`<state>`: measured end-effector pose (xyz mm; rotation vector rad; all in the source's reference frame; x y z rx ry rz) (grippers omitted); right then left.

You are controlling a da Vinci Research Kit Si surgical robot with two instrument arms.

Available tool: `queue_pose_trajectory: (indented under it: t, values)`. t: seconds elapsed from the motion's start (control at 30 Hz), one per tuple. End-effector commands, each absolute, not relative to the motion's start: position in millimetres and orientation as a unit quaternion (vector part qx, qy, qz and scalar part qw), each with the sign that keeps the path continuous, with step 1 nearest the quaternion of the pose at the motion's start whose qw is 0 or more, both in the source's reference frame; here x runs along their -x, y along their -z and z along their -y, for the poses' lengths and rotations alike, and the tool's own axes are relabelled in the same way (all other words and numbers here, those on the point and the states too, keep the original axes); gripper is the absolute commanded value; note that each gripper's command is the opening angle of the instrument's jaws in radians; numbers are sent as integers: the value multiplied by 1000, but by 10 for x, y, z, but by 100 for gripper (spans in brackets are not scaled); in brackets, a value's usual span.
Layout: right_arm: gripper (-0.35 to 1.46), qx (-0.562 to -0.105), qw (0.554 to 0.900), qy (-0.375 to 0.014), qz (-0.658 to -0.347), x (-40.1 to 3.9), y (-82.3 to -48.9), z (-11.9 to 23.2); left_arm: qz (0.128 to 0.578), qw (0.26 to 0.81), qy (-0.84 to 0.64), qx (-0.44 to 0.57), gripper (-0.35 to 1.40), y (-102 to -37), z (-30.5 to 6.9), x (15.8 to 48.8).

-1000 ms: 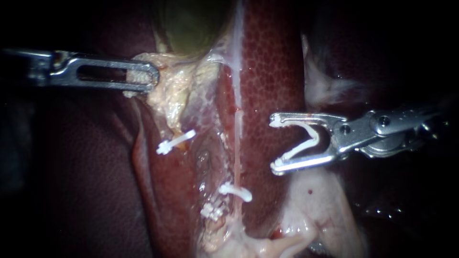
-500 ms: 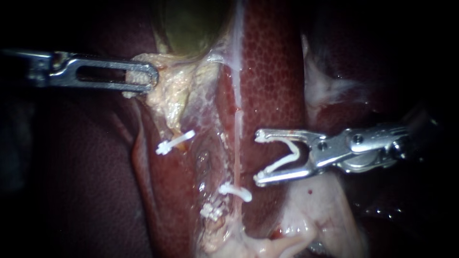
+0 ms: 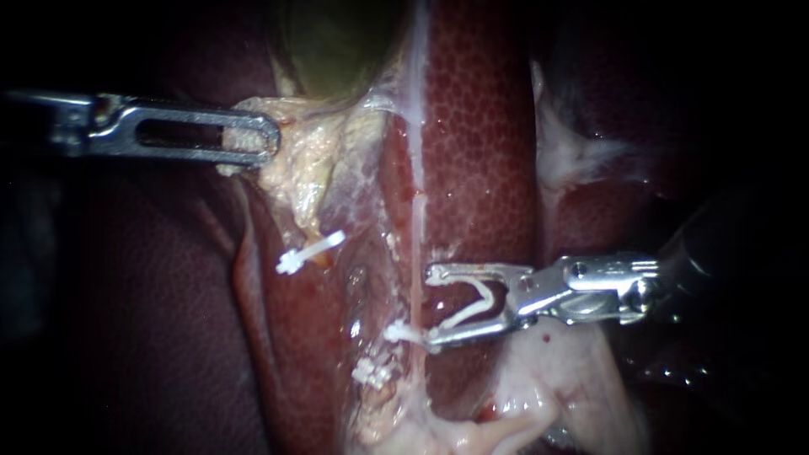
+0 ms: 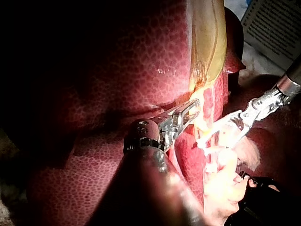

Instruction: Clipping second clip right tube

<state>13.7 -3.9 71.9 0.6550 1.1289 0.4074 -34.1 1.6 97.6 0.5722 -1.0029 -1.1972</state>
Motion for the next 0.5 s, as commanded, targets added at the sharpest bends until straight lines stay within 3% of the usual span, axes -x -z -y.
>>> queue_pose_trajectory:
  t: [0.03,0.5]
  values:
    - [58,-307,772,-192,-522,-140,-721,40,446,674,532,-254,-35,-976,-16,342]
    - [56,-340,739,-223,-538,-170,-731,48,446,674,533,-252,-35,-977,-13,345]
